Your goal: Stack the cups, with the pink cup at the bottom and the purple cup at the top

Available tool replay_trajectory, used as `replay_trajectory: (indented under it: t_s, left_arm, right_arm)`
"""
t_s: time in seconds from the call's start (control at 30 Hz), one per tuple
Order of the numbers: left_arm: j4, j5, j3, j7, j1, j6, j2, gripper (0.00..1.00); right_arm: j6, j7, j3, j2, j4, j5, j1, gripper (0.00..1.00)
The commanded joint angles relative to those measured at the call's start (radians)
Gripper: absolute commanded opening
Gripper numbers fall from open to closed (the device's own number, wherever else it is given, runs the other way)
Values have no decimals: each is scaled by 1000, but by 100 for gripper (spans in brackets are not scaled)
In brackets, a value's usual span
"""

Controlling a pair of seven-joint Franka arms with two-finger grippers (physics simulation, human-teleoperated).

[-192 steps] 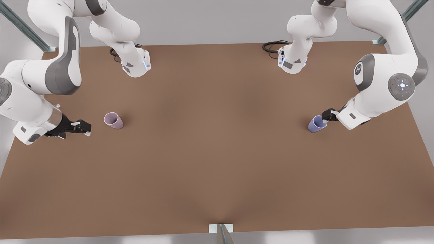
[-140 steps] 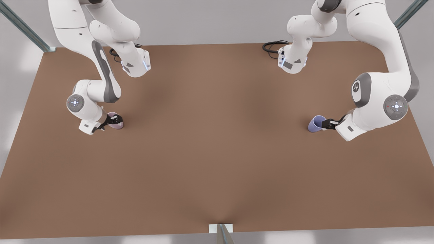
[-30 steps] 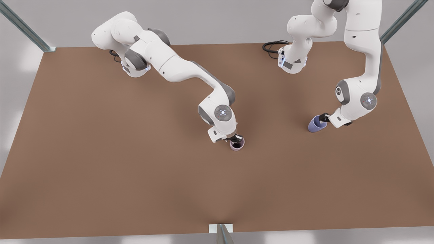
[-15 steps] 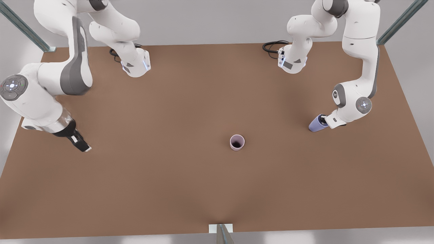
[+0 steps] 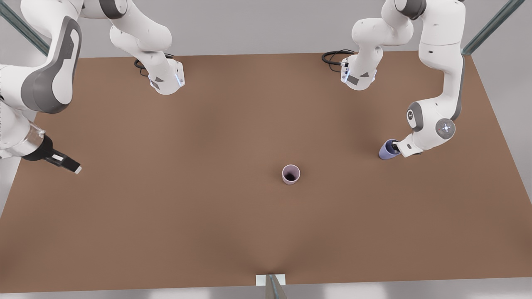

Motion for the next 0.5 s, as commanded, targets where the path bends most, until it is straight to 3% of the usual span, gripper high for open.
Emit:
replay_trajectory:
  t_s: [0.0, 0.17, 0.33, 0.47]
  left_arm:
    - [3, -3, -2, 3, -1, -23, -11, 21]
    - [109, -11, -176, -237, -1, -154, -108, 21]
    - [343, -13, -387, -586, -7, -300, -22, 21]
    - [451, -19, -522, -819, -9, -313, 50, 21]
  right_arm:
    - [-14, -410, 0, -2, 2, -2, 1, 100]
    - [-12, -410, 1, 0, 0, -4, 4, 100]
    - [-12, -410, 0, 3, 0, -5, 4, 100]
    - [-14, -411, 0, 0, 0, -4, -3, 100]
